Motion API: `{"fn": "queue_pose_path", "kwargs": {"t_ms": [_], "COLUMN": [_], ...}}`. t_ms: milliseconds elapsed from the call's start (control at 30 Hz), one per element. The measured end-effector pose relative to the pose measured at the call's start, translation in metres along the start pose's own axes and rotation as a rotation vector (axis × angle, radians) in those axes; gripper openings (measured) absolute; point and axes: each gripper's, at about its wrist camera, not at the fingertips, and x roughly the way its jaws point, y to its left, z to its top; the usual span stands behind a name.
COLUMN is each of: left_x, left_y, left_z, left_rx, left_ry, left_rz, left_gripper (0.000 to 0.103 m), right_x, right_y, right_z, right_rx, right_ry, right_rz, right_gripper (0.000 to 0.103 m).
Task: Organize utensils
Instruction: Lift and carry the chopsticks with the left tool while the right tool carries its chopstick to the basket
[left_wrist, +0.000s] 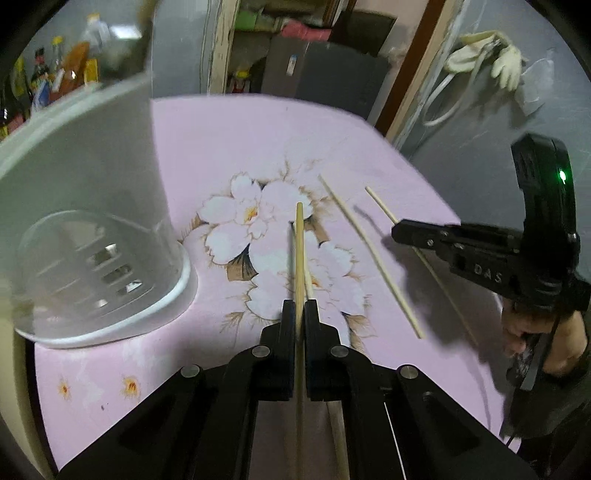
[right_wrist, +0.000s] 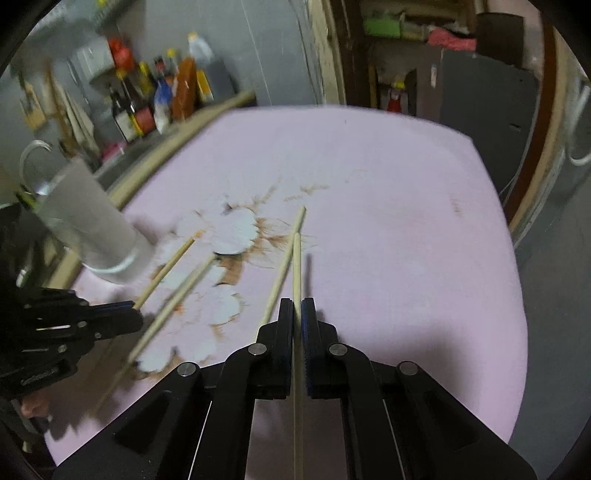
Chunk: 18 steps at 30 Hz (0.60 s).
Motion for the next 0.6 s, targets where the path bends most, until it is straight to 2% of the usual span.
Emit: {"fn": "queue_pose_path", "kwargs": {"t_ms": [233,300,400,600], "left_x": [-0.039,-0.049,-0.075,-0.134], "left_y": [-0.006,-0.007,-0.009,-0.004], "left_z": [-0.008,-0.008,-0.009,0.004], "left_rx": [-0.015,-0.021,-0.025,-0.032], "left_ry": [-0.235,-0.299,-0.412,-0.625], "left_rz": [0.007,0.016,0.031,0.077], "left_gripper": [0.002,0.002,0.002,0.002], "right_x": [-0.058,-0.074,-0.093,-0.117], "right_y": [0.026,0.039,0.06,0.092], "right_z": [-0.023,-0.025,-0.023,-0.002], "right_rx": [-0.018,-0.038,-0.062,-0.092], "right_ry": [-0.28,-0.389,-0.543,-0.764], "right_rz": [0.037,0.042,0.063,0.141], "right_gripper": [0.003,0.003,0.003,0.003]}}
